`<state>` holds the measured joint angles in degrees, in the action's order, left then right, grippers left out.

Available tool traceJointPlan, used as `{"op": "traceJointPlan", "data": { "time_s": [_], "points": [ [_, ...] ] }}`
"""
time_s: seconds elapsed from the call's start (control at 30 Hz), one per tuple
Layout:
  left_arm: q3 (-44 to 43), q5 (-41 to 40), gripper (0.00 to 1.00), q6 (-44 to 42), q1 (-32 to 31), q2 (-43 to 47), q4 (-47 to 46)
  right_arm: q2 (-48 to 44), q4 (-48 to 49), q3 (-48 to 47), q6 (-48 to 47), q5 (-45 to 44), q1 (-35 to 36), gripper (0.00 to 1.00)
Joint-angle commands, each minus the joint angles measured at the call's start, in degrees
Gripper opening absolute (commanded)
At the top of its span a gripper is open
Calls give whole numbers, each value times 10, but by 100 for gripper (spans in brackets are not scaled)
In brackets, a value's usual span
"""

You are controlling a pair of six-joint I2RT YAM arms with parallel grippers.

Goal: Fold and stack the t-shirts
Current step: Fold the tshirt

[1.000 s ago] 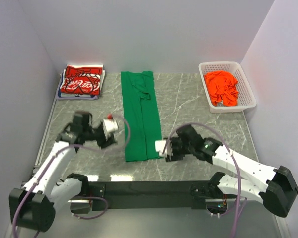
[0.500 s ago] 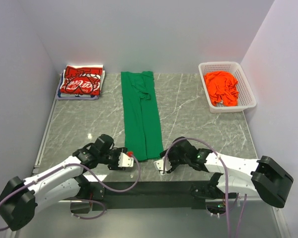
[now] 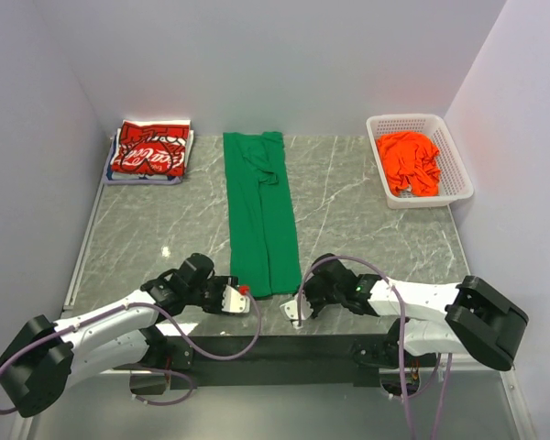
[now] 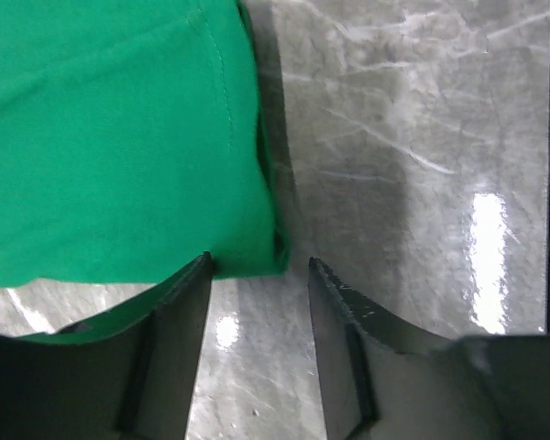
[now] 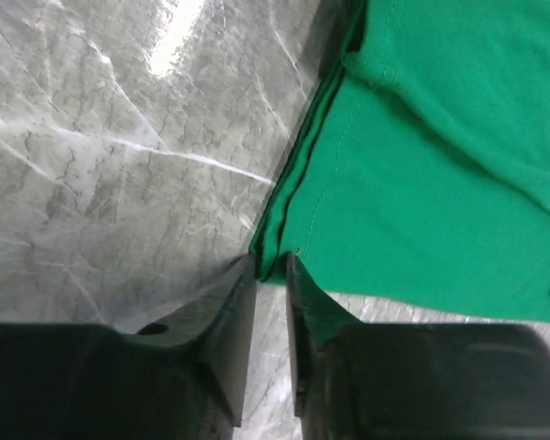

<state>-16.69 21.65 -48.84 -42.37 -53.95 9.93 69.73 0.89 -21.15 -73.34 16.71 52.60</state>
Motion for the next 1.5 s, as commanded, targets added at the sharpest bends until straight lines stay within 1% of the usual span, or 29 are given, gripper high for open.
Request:
{"op": "traceJointPlan", "data": {
  "time_s": [0.0, 0.07, 0.1, 0.27, 0.37, 0.53, 0.7, 0.8, 0.83, 0.93, 1.0, 1.03, 1.07, 1.23, 1.4, 1.47],
  "points": [
    [11, -16, 51, -16, -12, 5, -39, 12, 13, -11, -7, 4, 5, 22],
    [12, -20, 47, -26, -15, 0, -46, 15, 9, -13, -2, 2, 4, 17],
    [15, -26, 47, -29, -18, -1, -50, 15, 8, -13, 0, 0, 5, 12],
    [20, -25, 45, -55, -24, -10, -65, 14, 7, -17, 15, -5, 5, 7],
    [20, -19, 44, -64, -27, -17, -70, 14, 4, -21, 27, -4, 5, 1],
    [16, -13, 43, -82, -35, -31, -60, 11, -4, -40, 49, -1, 5, 0],
    [14, 0, 45, -95, -42, -24, -30, 10, -4, -45, 53, 0, 5, 0],
    [16, -6, 36, -97, -46, -35, -33, 8, -4, -44, 54, -1, 4, 0],
    [14, -10, 27, -92, -46, -41, -39, 8, -4, -42, 56, -1, 4, 0],
    [7, -17, 13, -76, -46, -56, -39, 5, -16, -39, 60, -1, 4, 0],
    [3, -7, 9, -70, -46, -45, -22, -1, -20, -40, 72, 1, 4, 0],
    [-4, 1, 4, -70, -47, -39, -12, -9, -27, -42, 74, 4, 4, 0],
    [-5, 8, 1, -69, -46, -22, 10, -14, -31, -42, 83, 7, 5, 0],
    [-26, 81, 1, -78, -47, 38, 93, -68, -78, -45, 106, 19, 21, 0],
    [-69, 126, 0, -63, -47, 52, 184, -132, -129, -45, 141, 25, 49, 0],
    [-79, 141, 1, -42, -47, 62, 196, -162, -134, -43, 153, 23, 51, 0]
  ]
}}
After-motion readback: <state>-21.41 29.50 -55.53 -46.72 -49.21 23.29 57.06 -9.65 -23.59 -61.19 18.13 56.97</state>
